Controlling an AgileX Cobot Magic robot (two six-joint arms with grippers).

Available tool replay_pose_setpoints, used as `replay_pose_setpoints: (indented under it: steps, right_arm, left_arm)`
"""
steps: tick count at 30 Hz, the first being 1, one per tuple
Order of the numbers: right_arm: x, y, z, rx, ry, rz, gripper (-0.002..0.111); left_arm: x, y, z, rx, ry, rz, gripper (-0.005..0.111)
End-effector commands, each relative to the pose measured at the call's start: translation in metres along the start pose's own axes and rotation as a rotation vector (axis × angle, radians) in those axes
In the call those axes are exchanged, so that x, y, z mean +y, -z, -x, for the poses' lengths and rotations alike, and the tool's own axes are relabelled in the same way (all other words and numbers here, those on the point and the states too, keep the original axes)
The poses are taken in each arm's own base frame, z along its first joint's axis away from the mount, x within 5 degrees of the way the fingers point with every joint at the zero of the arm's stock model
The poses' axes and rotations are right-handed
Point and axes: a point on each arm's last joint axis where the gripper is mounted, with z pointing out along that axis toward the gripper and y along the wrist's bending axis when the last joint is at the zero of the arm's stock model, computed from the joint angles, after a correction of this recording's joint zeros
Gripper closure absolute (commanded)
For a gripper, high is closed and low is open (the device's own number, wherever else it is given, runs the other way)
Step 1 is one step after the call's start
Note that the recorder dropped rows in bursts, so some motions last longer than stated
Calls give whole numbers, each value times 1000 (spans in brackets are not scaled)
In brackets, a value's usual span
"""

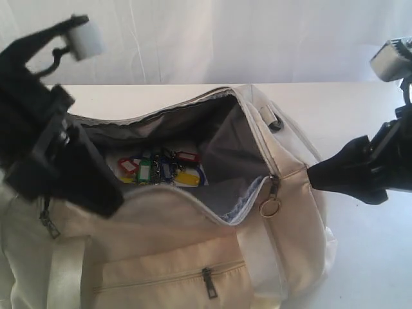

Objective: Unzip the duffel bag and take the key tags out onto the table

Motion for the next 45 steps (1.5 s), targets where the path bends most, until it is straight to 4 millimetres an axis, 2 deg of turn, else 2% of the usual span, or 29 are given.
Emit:
replay_pose_setpoints:
  steps: [1,5,9,15,18,21,24,31,36,38,41,45]
  right_arm:
    - [4,4,6,-68,-28,28,43]
    - [10,5,10,-113,-33,99,47]
    - [18,7,16,-174,-26,186,57]
    - [29,6,20,-207,1,301,70]
    - [36,-3,23,-194,13,358,74]
    - [44,-16,24,-160,21,430,78]
    - [56,-39,22,-73,29,494,82]
    - [91,-96,3,148,118,611,90]
    - [97,-131,-14,289,128,608,91]
    - [94,-142,-20,350,115,588,91]
    - [89,-153,-29,431,97,548,91]
    - [82,-161,-38,519,97,493,91]
  left_arm:
    - [-32,-14,-31,-39,-7,-100,107]
    - [-50,-33,-56,-68,-5,-183,107]
    - [-57,-49,-80,-60,26,-231,107]
    - [-51,-71,-102,-45,98,-221,107]
    - [-43,-78,-106,-72,130,-175,107]
    - [-38,-82,-108,-102,147,-134,107]
    - [-35,-83,-107,-129,154,-106,107]
    - [-33,-83,-105,-151,130,-86,107]
    - [-34,-83,-106,-141,129,-94,107]
    - [-34,-83,-107,-134,128,-101,103]
    - [-34,-83,-107,-133,128,-102,89]
    - [-35,-79,-101,-147,106,-88,61]
